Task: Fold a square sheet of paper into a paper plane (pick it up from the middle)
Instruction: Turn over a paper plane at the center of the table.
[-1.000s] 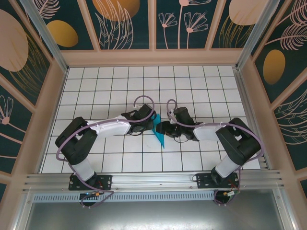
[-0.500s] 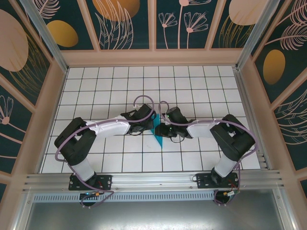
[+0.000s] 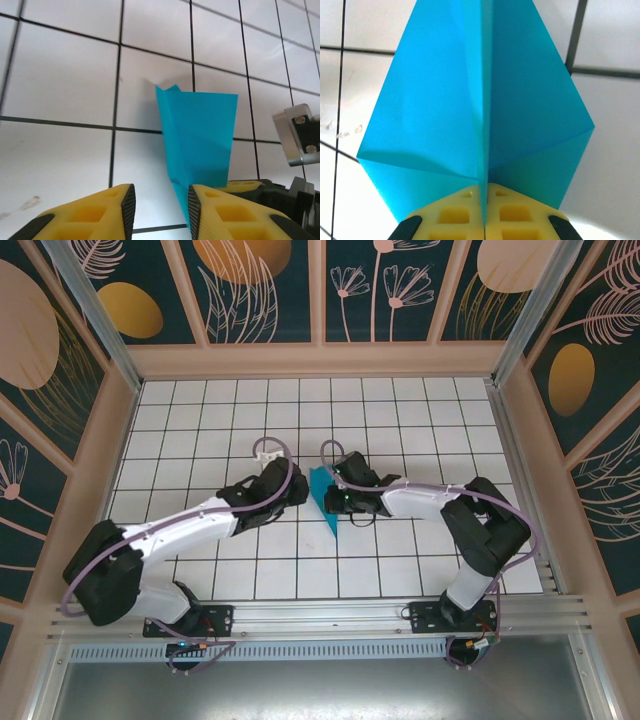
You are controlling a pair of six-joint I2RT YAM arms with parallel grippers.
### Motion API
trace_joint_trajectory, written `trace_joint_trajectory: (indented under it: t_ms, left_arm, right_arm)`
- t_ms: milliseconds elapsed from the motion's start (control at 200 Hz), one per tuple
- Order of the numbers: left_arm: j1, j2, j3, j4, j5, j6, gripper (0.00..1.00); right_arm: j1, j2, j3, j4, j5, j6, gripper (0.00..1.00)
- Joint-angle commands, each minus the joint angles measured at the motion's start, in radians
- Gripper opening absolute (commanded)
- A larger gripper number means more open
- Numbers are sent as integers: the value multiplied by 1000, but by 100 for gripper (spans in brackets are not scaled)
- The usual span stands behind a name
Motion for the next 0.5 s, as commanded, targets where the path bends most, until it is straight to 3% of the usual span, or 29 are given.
trace_joint_trajectory:
  t_ms: [0, 145, 495]
  left_arm:
    - [6, -71, -46, 24, -111, -37, 37]
    - [6, -140, -100, 24, -155, -65, 41]
    - [7, -218, -153, 11, -183, -84, 42]
  right_arm:
    - [7, -27, 81, -121, 144, -29, 5]
    - [0, 43, 203, -239, 290, -17, 5]
    - [-14, 278, 452, -368, 331, -11, 8]
